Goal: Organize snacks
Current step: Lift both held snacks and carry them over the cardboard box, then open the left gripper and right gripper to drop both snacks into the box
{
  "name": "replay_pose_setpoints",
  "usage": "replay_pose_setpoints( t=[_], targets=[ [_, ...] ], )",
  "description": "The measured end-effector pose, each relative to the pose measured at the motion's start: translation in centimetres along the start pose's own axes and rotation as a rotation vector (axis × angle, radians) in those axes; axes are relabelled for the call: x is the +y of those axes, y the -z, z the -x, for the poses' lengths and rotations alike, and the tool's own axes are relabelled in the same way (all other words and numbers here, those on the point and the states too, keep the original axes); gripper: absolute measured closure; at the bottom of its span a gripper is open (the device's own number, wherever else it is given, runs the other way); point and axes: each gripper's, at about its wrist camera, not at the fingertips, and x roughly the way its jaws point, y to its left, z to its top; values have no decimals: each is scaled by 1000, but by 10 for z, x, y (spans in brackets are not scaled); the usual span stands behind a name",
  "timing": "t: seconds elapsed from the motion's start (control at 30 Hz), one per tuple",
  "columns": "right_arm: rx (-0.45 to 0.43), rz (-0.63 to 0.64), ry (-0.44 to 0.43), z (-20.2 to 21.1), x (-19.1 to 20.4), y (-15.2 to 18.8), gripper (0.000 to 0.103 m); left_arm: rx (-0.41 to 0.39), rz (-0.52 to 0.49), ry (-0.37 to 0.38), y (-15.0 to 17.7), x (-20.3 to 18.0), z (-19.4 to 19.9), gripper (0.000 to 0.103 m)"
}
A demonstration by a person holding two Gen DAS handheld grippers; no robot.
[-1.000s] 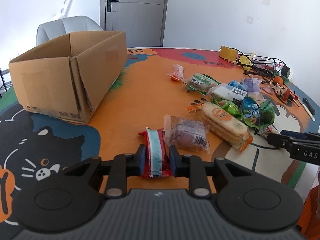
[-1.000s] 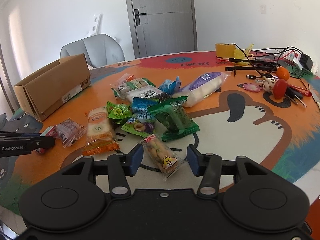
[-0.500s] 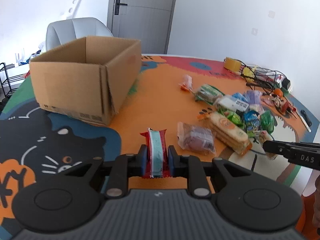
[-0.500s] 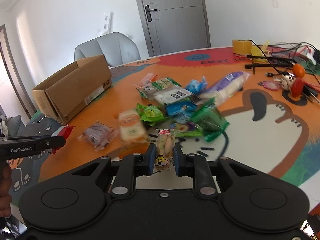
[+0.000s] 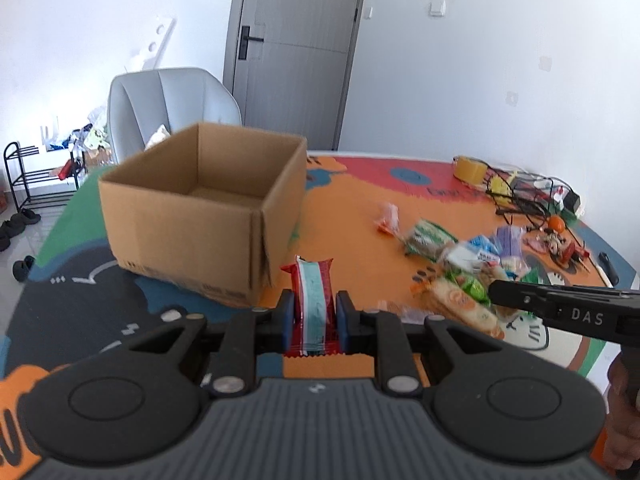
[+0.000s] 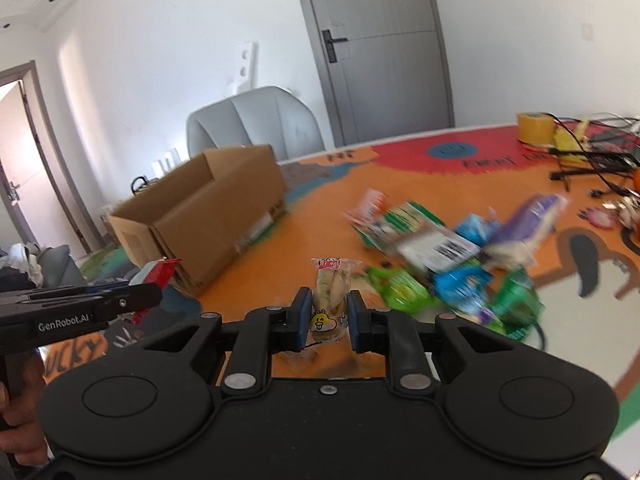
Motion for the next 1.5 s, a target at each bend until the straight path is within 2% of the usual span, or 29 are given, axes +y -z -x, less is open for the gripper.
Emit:
replay_pose_setpoints(
  t=[0.23, 0.73, 1.2, 1.5],
  targets=[
    [-32, 12, -66, -12, 27, -22, 82, -50, 7, -18, -19, 11, 8, 83],
    [-33, -13, -161, -54, 58, -51, 82, -91, 56, -38, -49, 41, 2, 83],
    [-42, -65, -242, -95, 79, -82, 82, -81, 111, -75, -81, 80, -32, 83],
    [-20, -84, -255, -120, 93, -89, 82, -66, 128, -84, -97, 99, -56, 83]
  ],
)
